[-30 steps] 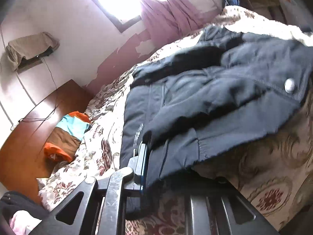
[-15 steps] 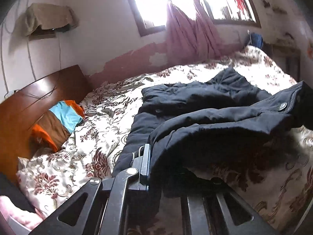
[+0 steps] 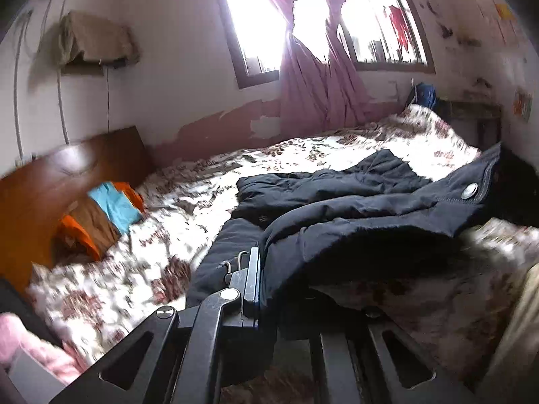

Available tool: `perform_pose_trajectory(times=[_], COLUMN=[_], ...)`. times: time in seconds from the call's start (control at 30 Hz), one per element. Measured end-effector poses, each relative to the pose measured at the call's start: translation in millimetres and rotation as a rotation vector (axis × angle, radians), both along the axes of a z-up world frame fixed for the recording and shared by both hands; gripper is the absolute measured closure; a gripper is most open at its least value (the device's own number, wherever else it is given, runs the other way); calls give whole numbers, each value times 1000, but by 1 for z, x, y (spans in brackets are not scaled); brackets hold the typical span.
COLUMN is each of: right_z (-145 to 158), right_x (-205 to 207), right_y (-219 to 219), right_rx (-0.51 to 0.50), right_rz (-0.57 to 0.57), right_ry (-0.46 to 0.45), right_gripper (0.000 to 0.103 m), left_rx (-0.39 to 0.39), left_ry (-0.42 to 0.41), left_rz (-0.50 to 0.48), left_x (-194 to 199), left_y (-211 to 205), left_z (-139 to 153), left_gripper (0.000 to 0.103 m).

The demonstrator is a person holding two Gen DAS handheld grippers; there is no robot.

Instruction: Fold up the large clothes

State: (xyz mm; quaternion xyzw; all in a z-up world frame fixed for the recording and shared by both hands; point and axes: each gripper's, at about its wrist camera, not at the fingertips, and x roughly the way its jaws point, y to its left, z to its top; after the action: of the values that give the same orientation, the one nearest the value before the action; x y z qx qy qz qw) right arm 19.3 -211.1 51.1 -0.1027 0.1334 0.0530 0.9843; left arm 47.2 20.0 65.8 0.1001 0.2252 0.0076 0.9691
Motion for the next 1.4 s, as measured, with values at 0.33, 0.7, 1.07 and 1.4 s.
perform_pose_trajectory(times=[0.33,0.7,1.07,1.4], right_z=[57,102,85,18], right_x=[0,144,293,381], right_y=[0,8,2,-7], right_rx=[-66,-222,-188,-156], right_rz=[5,-6,-39,-44], right_ry=[-140,-176,-31,127], right_gripper=[97,97,97,97], left_rx=[-13,110,132,160], left_ry=[-63,-101,44,184], left_rz=[-78,-132,-105,-86], left_x=[-18,117,286,379], left_y=[-2,-13,-32,-47], left_z=[65,112,98,37], left_gripper=[96,96,96,96])
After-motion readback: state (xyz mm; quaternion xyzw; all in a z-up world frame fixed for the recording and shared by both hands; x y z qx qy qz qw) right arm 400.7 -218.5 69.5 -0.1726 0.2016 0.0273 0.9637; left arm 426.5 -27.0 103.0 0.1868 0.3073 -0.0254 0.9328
